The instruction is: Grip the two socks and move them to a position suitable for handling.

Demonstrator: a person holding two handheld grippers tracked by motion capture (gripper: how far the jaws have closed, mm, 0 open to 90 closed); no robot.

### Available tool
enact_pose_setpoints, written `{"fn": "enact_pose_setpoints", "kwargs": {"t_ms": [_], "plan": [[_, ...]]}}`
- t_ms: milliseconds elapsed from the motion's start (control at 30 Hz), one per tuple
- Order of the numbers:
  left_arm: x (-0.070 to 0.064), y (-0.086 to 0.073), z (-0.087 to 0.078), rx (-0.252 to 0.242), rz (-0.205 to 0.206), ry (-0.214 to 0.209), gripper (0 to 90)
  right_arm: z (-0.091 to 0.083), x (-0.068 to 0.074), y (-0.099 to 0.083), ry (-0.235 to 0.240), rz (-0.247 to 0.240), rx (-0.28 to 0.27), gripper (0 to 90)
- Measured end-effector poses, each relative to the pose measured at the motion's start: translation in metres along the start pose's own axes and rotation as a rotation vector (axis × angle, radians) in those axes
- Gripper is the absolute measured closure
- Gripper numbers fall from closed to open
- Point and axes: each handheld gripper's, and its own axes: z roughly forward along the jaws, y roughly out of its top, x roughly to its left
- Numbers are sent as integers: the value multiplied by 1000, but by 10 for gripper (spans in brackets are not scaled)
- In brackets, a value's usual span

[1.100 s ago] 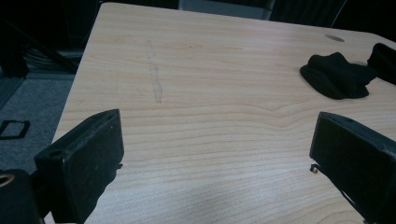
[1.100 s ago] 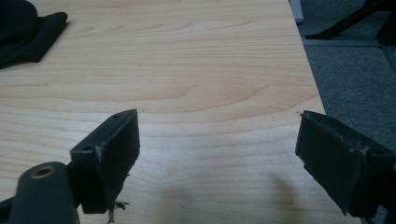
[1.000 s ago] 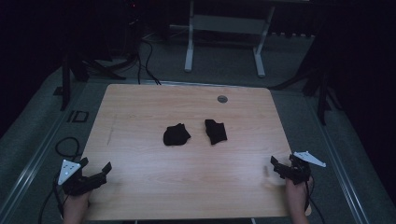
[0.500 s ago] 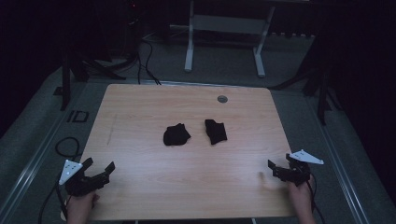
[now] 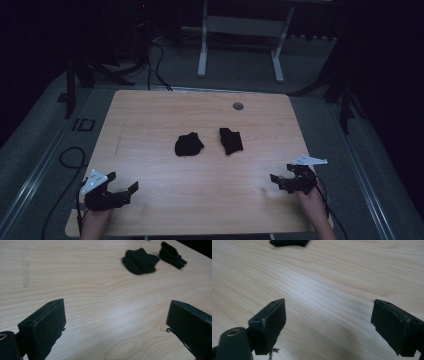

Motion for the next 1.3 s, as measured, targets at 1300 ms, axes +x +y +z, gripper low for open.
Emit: {"fn": "enact_pose_setpoints", "kwargs": {"t_ms": [1300], "plan": [[-28,-1,19,52,72,-141,28,145,44,137,56,-53,0,233]]}}
